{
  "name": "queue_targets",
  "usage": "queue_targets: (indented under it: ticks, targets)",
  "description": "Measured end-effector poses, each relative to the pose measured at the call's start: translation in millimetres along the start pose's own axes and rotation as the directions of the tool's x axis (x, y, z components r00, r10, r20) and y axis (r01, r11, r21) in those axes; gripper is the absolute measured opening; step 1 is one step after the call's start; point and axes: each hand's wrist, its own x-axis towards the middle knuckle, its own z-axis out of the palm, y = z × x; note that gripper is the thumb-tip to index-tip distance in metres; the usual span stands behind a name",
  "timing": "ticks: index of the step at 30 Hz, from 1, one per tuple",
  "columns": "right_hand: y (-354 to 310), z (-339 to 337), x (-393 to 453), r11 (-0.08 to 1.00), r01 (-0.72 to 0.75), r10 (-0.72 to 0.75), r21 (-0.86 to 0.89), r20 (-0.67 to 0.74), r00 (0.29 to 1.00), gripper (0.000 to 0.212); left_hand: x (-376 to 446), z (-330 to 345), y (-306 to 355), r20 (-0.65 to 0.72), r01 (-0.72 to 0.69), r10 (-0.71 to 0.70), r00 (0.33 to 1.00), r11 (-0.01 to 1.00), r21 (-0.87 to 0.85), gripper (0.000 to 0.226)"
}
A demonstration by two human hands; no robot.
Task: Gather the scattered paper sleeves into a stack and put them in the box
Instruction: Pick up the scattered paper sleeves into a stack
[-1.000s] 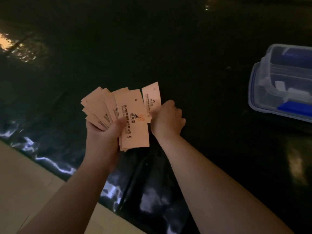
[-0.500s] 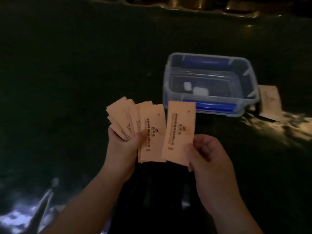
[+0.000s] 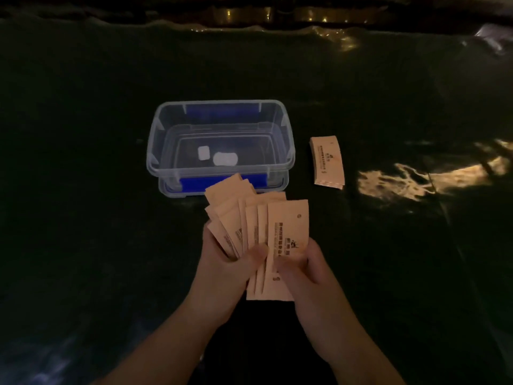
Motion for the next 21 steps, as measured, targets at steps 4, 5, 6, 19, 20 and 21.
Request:
queue_targets:
  ticks: [4,5,6,19,20,21]
  targets:
    - [2.6,-11.2,3.5,0.999,-0.023,0.022,0.027,0.055,0.998,0.041,3.8,1.9,3.5,0.1,0.035,-0.038,0.994,0.999,0.023,0.08]
    - [4.3,-11.8,4.2,0.999,-0.027,0.025,0.031,0.07,0.997,0.042,4.0,1.2,3.6,0.122,0.039,-0.042,0.992,0.999,0.026,0.081]
    - [5.2,-11.4,4.2,0.999,-0.027,0.024,0.032,0.085,0.996,0.043,3.0,0.4,4.4,0.138,0.035,-0.039,0.99,0.999,0.032,0.084]
    - [7.8,5.8,-0.6,0.998,-0.025,0.039,-0.066,0.224,0.974,0.042,-9.4,-11.1,5.1,0.105,-0.018,0.006,0.994,0.993,0.115,0.094]
    - [3.2,1.8,1.7,0.997,-0.011,0.026,-0.074,0.2,0.979,0.04,-9.3,-11.4,6.0,0.086,0.007,-0.013,0.996,0.997,0.074,0.092]
    - [-1.4,-4.0,9.8,0.995,0.039,-0.029,-0.089,0.117,0.993,0.043,-8.8,-12.1,6.7,0.074,0.036,-0.038,0.997,0.999,0.02,0.089]
